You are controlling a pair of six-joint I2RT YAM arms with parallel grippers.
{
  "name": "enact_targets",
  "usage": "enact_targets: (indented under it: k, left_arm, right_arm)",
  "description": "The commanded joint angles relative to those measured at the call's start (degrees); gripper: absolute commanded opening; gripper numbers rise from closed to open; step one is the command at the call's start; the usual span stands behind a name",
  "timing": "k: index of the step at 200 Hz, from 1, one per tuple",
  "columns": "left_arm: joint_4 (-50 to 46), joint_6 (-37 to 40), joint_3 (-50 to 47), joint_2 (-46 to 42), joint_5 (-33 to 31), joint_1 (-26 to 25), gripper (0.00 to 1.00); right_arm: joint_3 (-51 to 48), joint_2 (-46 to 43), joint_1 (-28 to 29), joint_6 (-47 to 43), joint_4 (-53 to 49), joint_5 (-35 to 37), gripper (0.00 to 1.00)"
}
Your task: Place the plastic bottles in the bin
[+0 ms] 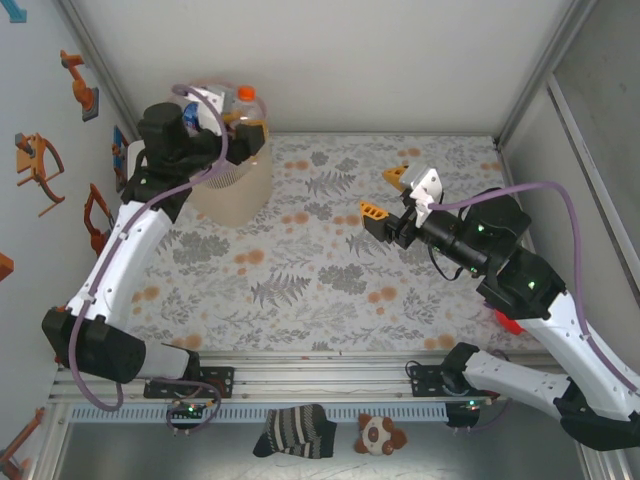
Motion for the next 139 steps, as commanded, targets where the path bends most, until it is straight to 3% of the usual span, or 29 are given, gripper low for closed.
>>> enact_targets:
  k: [1, 40, 74, 102, 139]
  left_arm:
    - [8.0, -15.2, -1.6, -1.2, -6.8, 3.7, 0.56]
    - [2.7, -29.0, -0.4, -0.4, -21.4, 7.5, 0.49]
    - [-13.1, -37.0, 8.4, 3.7, -32.7, 7.8, 0.46]
    - [-20.3, -41.9, 11.8, 5.7, -35.9, 8.5, 0.46]
    - [-25.3, -42.9, 16.7, 9.3, -35.6, 9.7, 0.47]
  right_arm:
    - [-0.2, 0.1, 0.1, -0.5, 2.1, -0.5, 0.64]
    - [-0.3, -0.2, 0.1, -0.4, 1.9, -0.4, 0.65]
    - [-0.5, -0.3, 0.1, -0.4, 1.6, 0.0, 0.64]
    - [-0.5, -0.1, 0.1, -0.3, 1.8, 0.0, 0.64]
    - [-0.2, 0.1, 0.1, -0.3, 1.7, -0.1, 0.64]
